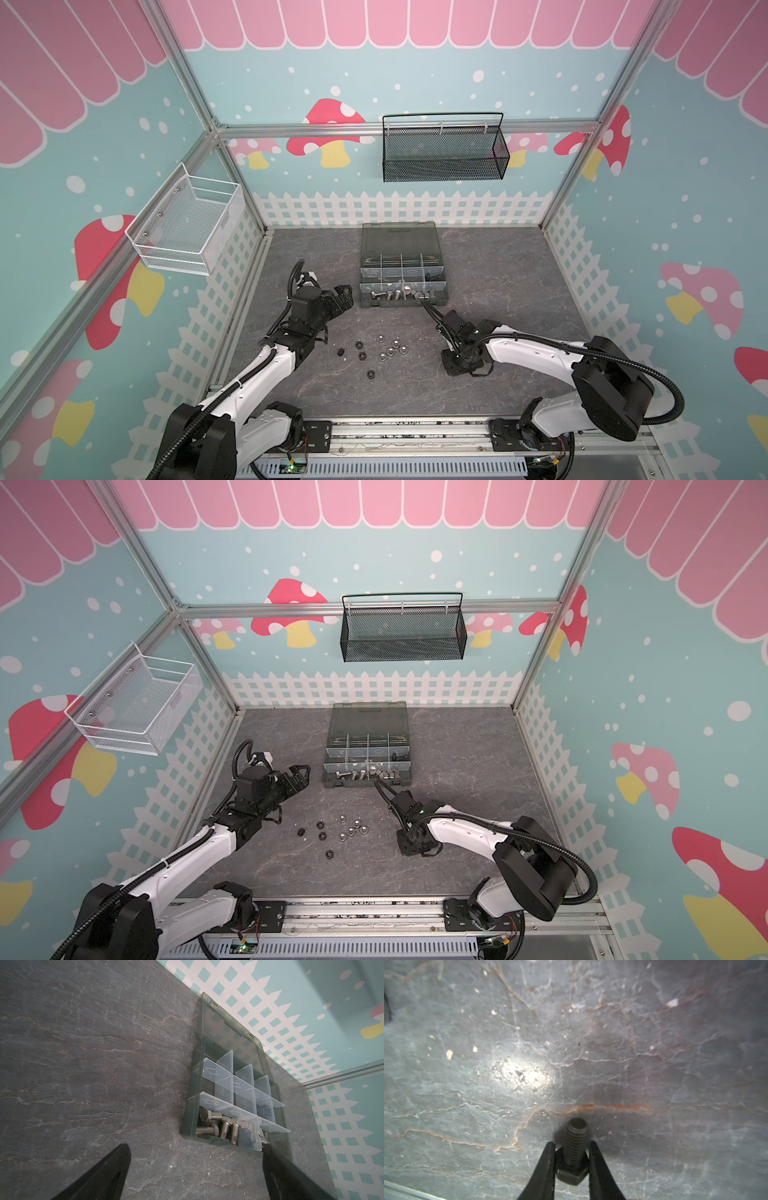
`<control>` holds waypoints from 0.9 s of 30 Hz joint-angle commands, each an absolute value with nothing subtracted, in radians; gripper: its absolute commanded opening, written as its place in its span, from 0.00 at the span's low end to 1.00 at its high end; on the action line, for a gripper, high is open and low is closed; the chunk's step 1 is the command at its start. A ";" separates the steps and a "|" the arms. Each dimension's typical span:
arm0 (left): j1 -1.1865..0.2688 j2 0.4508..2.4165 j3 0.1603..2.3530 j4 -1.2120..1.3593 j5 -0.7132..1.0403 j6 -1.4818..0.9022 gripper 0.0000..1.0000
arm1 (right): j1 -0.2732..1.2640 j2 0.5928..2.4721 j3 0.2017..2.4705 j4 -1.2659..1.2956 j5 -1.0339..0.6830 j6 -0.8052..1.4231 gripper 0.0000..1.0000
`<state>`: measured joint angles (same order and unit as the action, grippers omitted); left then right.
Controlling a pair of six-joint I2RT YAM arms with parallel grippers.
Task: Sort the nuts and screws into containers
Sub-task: 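Carry the black bolt with the right gripper into the organizer compartment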
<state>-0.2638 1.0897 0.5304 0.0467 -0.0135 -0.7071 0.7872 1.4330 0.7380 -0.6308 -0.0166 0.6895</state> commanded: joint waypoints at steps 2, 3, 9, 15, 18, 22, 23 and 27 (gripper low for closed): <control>-0.253 1.097 0.508 0.060 -0.009 -0.731 1.00 | 0.792 1.405 0.802 -0.620 0.071 0.709 0.00; -0.252 1.097 0.507 0.061 -0.009 -0.732 1.00 | 0.792 1.401 0.816 -0.622 0.092 0.707 0.00; -0.245 1.097 0.496 0.073 -0.003 -0.734 1.00 | 0.779 1.419 0.909 -0.610 0.188 0.671 0.00; -0.243 1.106 0.499 0.079 0.014 -0.736 1.00 | 0.757 1.439 0.994 -0.547 0.280 0.623 0.00; -0.244 1.107 0.498 0.081 0.015 -0.740 1.00 | 0.724 1.452 1.027 -0.490 0.292 0.582 0.00; -0.240 1.104 0.498 0.078 0.013 -0.739 1.00 | 0.671 1.489 1.063 -0.416 0.274 0.522 0.00; -0.239 1.104 0.499 0.078 0.012 -0.738 1.00 | 0.656 1.504 1.074 -0.402 0.267 0.504 0.00; -0.238 1.103 0.499 0.077 0.014 -0.738 1.00 | 0.595 1.577 1.119 -0.374 0.230 0.451 0.00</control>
